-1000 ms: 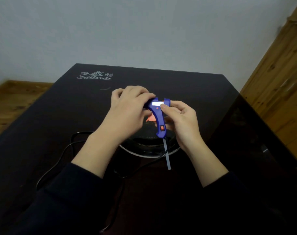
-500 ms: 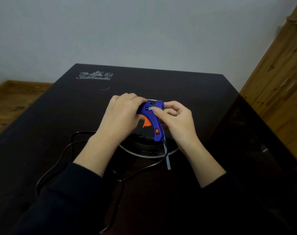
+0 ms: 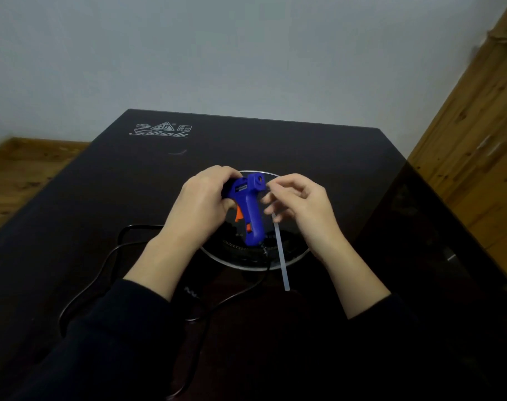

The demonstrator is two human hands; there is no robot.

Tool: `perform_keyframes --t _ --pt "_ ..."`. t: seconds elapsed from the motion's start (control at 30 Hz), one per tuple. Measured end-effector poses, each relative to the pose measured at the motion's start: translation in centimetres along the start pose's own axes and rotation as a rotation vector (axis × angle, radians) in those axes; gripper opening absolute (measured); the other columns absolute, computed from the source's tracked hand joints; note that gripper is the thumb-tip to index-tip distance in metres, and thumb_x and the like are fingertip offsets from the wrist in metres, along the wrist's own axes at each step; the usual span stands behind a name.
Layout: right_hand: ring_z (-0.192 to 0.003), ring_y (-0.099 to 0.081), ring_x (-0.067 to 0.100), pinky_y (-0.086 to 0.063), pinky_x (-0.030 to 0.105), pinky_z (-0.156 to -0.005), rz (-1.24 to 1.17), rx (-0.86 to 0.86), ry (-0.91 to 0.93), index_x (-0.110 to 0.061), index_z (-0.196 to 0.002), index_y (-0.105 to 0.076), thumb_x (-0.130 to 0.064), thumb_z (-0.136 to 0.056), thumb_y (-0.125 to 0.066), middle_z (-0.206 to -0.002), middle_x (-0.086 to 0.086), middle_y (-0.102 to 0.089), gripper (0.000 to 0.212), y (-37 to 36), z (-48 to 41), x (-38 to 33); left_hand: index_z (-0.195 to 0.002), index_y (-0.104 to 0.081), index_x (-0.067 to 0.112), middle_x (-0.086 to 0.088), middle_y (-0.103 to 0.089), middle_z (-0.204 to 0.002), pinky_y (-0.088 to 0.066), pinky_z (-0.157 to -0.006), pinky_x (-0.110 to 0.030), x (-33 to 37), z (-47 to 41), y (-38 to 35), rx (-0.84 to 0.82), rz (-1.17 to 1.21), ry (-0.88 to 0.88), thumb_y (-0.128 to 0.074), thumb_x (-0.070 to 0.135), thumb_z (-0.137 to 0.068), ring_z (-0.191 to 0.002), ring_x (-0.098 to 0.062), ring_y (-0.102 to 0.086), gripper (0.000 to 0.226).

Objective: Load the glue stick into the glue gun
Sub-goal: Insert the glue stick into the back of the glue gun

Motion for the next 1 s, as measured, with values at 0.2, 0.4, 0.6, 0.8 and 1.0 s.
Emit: perform_keyframes --t 0.2,0.4,0.6,0.8,1.0 --pt "-0.072 -0.073 0.023 -0.061 0.041 -0.074 0.363 0.117 -0.087 -0.022 -0.083 -0.075 -0.009 -0.088 -0.068 -0.076 0.006 -0.08 0.016 2.1 -1.1 1.9 -0.107 -0.068 0.017 -0.001 -0.069 -0.097 -0.054 -0.085 -0.046 -0.4 0.1 0.4 0.024 0.042 0.033 -0.079 -0.007 -0.067 -0.091 -0.024 -0.065 0.048" --pt "-0.077 -0.065 0.012 -0.046 0.025 -0.062 0.657 0.107 -0.159 -0.023 -0.084 -0.07 -0.012 -0.087 -0.062 -0.086 -0.004 -0.072 0.014 2.7 -0.8 1.7 -0.109 -0.068 0.017 -0.001 -0.069 -0.098 -0.053 -0.086 -0.043 -0.4 0.2 0.5 0.029 0.019 0.027 -0.079 -0.006 -0.067 -0.092 -0.023 -0.065 0.049" --pt "-0.086 -0.065 0.016 -0.053 0.035 -0.074 0.888 -0.032 -0.209 -0.021 -0.085 -0.067 -0.031 -0.089 -0.069 -0.086 -0.005 -0.07 0.011 1.1 -0.6 2.3 -0.108 -0.068 0.018 -0.002 -0.069 -0.099 -0.054 -0.086 -0.045 -0.8 0.1 0.3 0.022 0.037 0.053 -0.08 -0.006 -0.067 -0.091 -0.025 -0.066 0.049" --pt "-0.089 -0.066 0.022 -0.057 0.043 -0.083 1.076 -0.102 -0.194 -0.019 -0.082 -0.066 -0.04 -0.091 -0.069 -0.089 -0.001 -0.069 0.023 -0.5 -0.2 2.0 -0.11 -0.069 0.019 -0.001 -0.07 -0.101 -0.054 -0.089 -0.044 -1.1 0.2 0.4 0.02 0.059 0.09 -0.078 -0.007 -0.069 -0.094 -0.024 -0.067 0.049" --pt "-0.092 -0.072 0.034 -0.059 0.044 -0.083 0.958 -0.063 -0.186 0.003 -0.084 -0.074 -0.029 -0.09 -0.065 -0.093 0.017 -0.079 0.034 -0.1 -0.1 1.7 -0.109 -0.069 0.02 0.0 -0.07 -0.103 -0.054 -0.09 -0.04 -1.1 0.2 0.5 0.015 0.079 0.102 -0.078 -0.008 -0.069 -0.094 -0.022 -0.067 0.05"
Point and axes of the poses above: each hand's wrist, its own z-axis away from the middle knuckle, its own y-axis out of the back of the hand, x = y × z, the point moved 9 cm from there along -z, towards the middle knuckle
